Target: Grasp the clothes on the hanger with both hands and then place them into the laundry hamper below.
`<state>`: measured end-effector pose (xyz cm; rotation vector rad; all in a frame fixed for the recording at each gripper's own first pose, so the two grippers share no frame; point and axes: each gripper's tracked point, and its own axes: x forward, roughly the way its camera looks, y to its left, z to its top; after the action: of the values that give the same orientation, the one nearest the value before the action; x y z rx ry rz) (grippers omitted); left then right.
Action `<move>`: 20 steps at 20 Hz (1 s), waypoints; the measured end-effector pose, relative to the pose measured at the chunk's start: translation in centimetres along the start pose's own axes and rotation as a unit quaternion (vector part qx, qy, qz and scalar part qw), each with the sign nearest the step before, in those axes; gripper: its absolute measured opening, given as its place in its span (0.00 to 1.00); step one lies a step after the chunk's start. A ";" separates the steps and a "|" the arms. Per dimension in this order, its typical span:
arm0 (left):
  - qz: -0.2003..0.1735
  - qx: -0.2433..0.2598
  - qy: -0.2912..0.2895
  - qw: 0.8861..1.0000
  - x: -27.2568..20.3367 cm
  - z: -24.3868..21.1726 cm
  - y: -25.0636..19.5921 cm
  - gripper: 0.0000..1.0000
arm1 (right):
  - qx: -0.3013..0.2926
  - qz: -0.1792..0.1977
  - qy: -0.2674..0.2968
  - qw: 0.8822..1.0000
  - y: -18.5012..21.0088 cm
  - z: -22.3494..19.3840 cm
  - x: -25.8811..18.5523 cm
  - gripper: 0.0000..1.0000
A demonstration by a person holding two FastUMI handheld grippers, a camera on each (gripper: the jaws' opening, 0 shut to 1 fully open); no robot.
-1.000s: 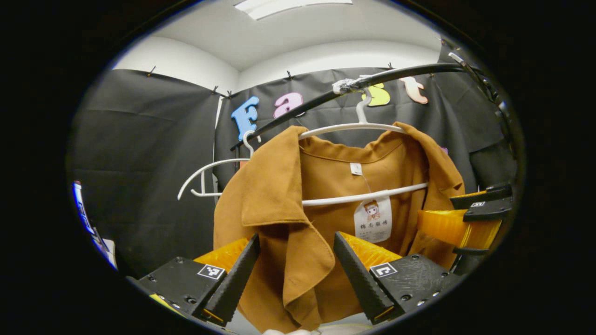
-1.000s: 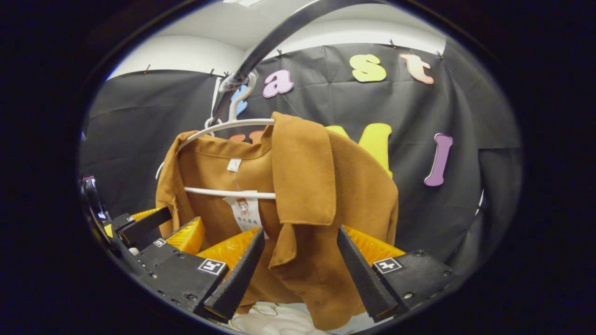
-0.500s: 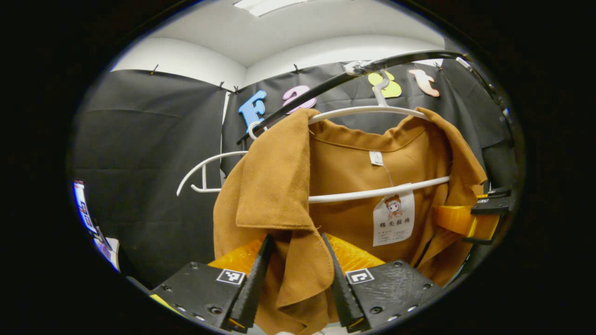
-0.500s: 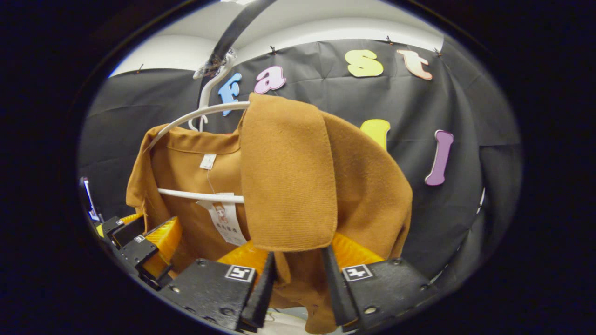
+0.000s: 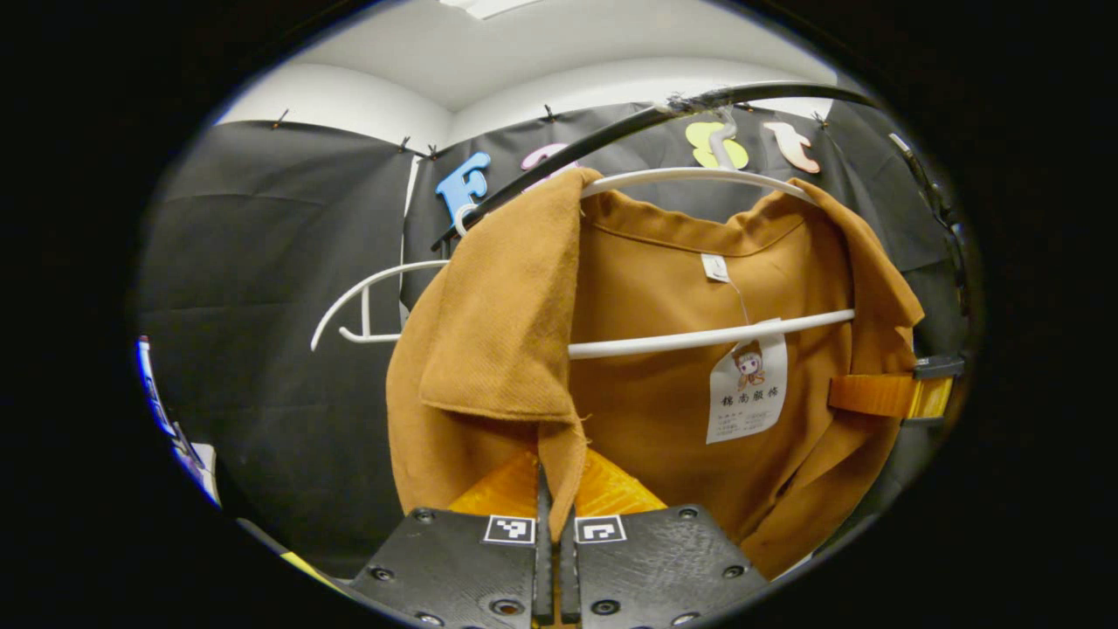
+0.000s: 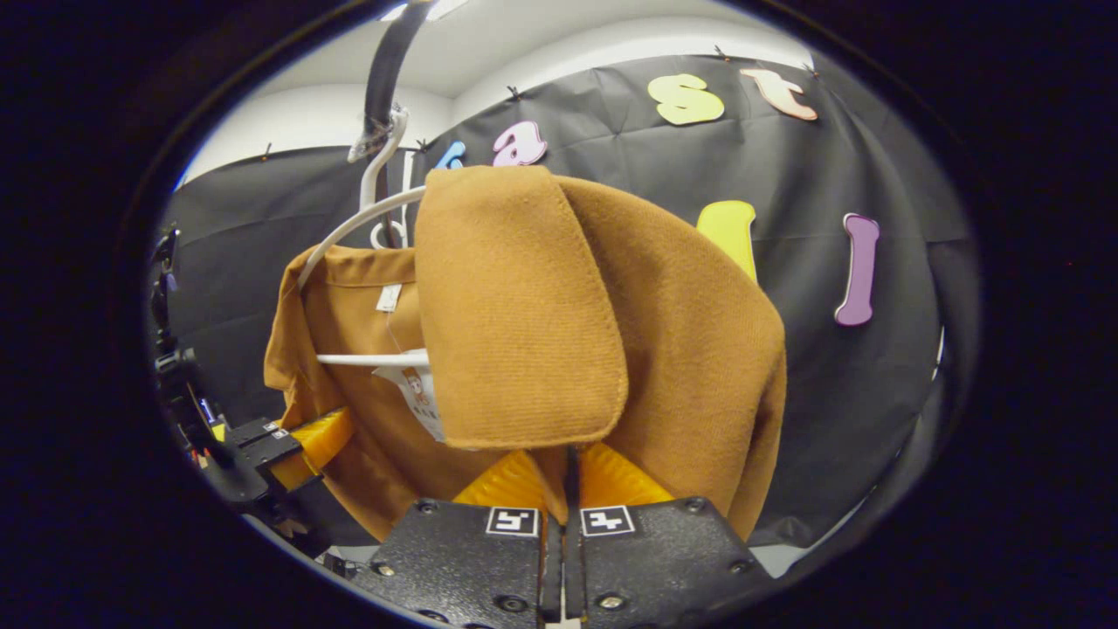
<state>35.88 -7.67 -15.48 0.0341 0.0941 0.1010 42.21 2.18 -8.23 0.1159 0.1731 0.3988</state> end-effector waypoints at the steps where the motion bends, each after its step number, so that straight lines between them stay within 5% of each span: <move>1: 0.000 -0.003 0.001 1.000 0.3 -0.1 0.2 0.03 | 0.009 0.013 0.001 1.000 0.1 -0.2 0.0 0.05; 9: -0.014 -0.018 0.006 1.000 -0.9 0.6 1.5 0.00 | 0.075 0.145 -0.005 0.986 1.4 0.5 -1.2 0.04; 14: -0.021 -0.030 -0.011 0.999 -2.1 2.9 2.6 0.04 | 0.130 0.218 -0.029 0.967 2.7 2.4 -2.9 0.04; 17: -0.020 -0.045 -0.025 0.998 -2.7 4.8 3.9 0.00 | 0.171 0.285 -0.053 0.942 4.6 4.5 -4.9 0.04; 20: -0.012 -0.065 -0.039 0.997 -2.7 6.7 5.6 0.00 | 0.196 0.305 -0.066 0.930 4.2 5.9 -5.3 0.04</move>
<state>33.33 -2.60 -8.36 -0.0933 0.0106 0.0819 36.90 3.48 -1.02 0.5998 0.0771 0.9734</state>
